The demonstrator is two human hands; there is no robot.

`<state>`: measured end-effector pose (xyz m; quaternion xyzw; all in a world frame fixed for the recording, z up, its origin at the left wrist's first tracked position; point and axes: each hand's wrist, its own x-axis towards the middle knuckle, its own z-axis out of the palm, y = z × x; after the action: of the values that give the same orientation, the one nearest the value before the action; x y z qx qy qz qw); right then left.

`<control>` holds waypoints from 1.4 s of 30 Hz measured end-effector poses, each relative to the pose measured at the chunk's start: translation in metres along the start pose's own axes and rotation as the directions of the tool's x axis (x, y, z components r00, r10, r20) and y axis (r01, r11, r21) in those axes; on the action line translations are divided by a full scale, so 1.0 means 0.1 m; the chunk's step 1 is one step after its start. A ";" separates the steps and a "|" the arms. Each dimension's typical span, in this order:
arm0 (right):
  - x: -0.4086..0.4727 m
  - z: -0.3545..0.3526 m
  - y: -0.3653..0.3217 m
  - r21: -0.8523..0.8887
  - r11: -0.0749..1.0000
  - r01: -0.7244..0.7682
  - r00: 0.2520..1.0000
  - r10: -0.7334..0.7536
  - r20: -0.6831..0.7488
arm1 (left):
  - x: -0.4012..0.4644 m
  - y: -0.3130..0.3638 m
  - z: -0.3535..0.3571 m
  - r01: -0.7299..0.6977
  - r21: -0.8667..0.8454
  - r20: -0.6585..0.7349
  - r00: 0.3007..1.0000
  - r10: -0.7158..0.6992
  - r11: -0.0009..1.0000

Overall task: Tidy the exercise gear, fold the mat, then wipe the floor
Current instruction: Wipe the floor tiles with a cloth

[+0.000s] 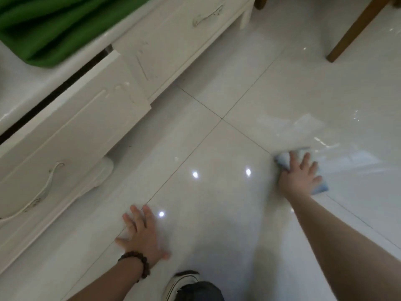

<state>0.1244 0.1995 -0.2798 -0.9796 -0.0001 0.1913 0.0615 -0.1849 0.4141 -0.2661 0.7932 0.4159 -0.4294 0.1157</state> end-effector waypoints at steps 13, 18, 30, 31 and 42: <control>-0.49 0.04 2.23 0.061 0.996 -0.071 0.996 0.075 -0.053 | -0.23 1.60 -0.50 -0.463 0.225 -0.104 0.863 0.494 0.857; -0.58 -0.13 2.78 0.199 0.776 -0.598 0.794 0.608 0.013 | -0.27 2.52 -0.68 -0.603 0.389 -0.051 0.741 0.670 0.696; -0.97 0.43 2.07 0.042 0.970 0.240 0.963 -0.232 -0.137 | -0.05 3.14 -0.88 -0.572 0.628 0.122 0.742 0.659 0.528; -0.90 0.36 2.41 0.086 0.996 0.027 0.986 -0.013 -0.163 | -0.06 3.15 -0.87 -0.569 0.628 0.118 0.744 0.658 0.531; -0.60 0.36 1.09 0.151 0.969 0.196 0.961 -0.160 -0.224 | -0.10 3.20 -0.85 -0.547 0.638 0.129 0.769 0.626 0.541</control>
<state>0.0532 0.0943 -0.3037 -0.9813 -0.0655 0.0797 0.1623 0.1048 0.2541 -0.2623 0.8982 -0.0417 -0.4347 -0.0504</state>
